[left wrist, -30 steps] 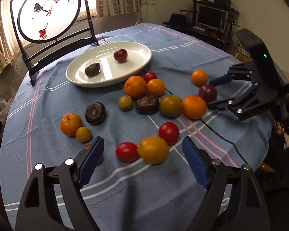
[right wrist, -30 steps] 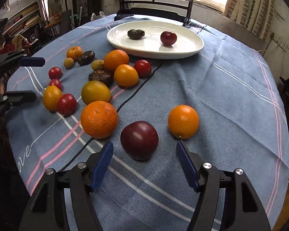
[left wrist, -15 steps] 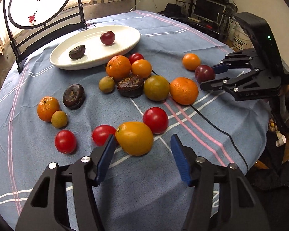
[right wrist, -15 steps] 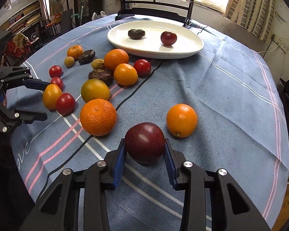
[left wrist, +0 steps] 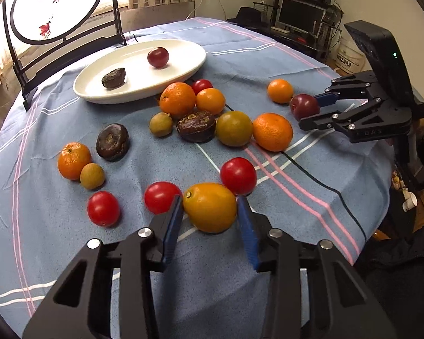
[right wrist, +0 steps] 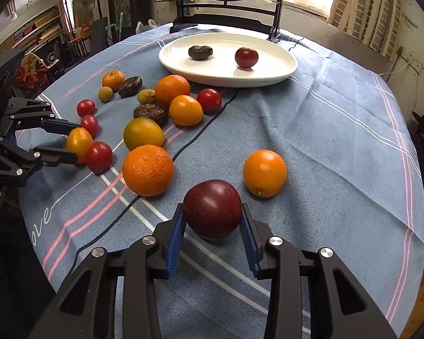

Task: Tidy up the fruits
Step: 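Grasp the yellow-orange fruit with the left tool while the right tool grasps a dark plum, then place the yellow-orange fruit on the plate with the left tool while the right tool places the plum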

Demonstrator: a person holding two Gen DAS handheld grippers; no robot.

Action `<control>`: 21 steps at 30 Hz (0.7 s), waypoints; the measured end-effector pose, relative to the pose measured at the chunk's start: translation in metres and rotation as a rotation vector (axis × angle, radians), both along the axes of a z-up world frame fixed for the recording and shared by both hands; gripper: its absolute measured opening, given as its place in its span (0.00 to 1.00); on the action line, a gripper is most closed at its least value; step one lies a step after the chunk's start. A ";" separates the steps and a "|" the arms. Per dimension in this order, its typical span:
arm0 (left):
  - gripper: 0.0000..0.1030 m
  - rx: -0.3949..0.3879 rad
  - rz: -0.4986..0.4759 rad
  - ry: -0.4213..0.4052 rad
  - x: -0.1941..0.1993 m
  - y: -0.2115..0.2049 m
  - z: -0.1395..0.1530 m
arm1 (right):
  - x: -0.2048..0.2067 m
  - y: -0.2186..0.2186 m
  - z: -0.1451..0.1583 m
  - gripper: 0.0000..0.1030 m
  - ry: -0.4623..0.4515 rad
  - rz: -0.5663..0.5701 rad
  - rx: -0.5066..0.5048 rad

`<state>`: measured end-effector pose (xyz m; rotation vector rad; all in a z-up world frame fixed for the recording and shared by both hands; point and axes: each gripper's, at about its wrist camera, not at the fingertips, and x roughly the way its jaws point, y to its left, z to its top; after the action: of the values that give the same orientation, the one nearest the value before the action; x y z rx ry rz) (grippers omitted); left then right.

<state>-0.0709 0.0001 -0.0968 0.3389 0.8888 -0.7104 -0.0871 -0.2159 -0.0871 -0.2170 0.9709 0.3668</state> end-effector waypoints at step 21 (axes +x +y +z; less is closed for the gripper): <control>0.35 -0.092 0.116 -0.182 0.027 -0.009 0.064 | 0.015 0.009 0.063 0.37 -0.193 -0.011 0.071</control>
<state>-0.0440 -0.0091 -0.0325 0.2635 0.6955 -0.6014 -0.0717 -0.2072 -0.0244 -0.1785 0.7674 0.3623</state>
